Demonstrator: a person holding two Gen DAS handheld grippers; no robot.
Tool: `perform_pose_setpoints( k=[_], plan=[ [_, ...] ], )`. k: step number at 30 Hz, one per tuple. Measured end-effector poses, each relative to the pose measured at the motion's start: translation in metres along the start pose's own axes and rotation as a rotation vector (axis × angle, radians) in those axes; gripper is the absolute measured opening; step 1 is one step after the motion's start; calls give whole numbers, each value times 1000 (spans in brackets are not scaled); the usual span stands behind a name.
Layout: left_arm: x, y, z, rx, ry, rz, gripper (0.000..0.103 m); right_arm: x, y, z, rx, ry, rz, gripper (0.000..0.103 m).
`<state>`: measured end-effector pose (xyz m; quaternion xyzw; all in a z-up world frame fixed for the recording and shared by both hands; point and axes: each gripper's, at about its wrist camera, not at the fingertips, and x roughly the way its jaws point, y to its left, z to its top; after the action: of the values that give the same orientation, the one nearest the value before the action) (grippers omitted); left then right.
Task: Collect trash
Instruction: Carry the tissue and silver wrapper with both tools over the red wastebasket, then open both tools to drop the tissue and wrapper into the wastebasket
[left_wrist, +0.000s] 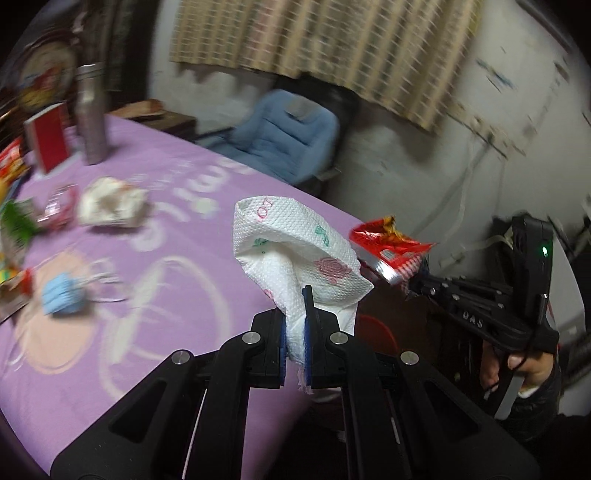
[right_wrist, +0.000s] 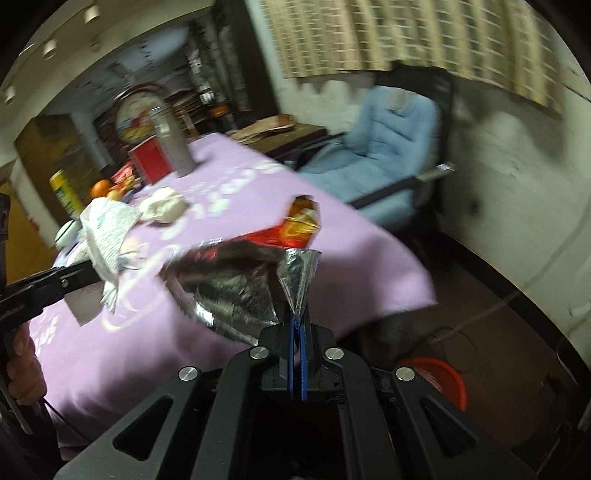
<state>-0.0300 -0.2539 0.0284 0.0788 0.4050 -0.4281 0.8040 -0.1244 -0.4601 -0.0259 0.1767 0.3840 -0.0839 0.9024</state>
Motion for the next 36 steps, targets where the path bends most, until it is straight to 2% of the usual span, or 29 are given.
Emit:
perform_pose_setpoints(
  k=[5,8,10,14,16,21,22,25,29,31,33,35,36],
  plan=[
    [40,-58,1,132,79,-76,8,-7,-69,-24,126,26,-81,3],
    [74,-98,-1,208,151,-142,8,-11,-99,-41,187,34,-104,3],
    [90,-114,-4,238,187,-158,8,-9,-116,-49,221,50,-124,3],
    [137,-146,-17,294,293,-188,8,14,-152,-71,300,117,-148,3],
    [170,-160,-31,309,370,-199,8,32,-173,-87,363,166,-146,3],
    [239,-168,-67,332,521,-175,8,76,-211,-124,486,285,-139,3],
    [246,-169,-70,332,531,-170,8,88,-219,-132,511,310,-135,3],
    [292,-168,-92,332,617,-125,8,115,-231,-151,551,372,-144,3],
    [335,-168,-111,345,693,-72,8,151,-243,-178,605,448,-147,3],
    [357,-168,-124,350,733,-44,9,163,-245,-181,616,466,-144,6],
    [372,-167,-129,344,757,-19,14,174,-249,-186,640,481,-152,7],
    [383,-162,-129,320,781,3,20,179,-253,-186,659,492,-144,15],
    [387,-157,-130,299,792,15,26,183,-256,-187,667,487,-147,24]
  ],
)
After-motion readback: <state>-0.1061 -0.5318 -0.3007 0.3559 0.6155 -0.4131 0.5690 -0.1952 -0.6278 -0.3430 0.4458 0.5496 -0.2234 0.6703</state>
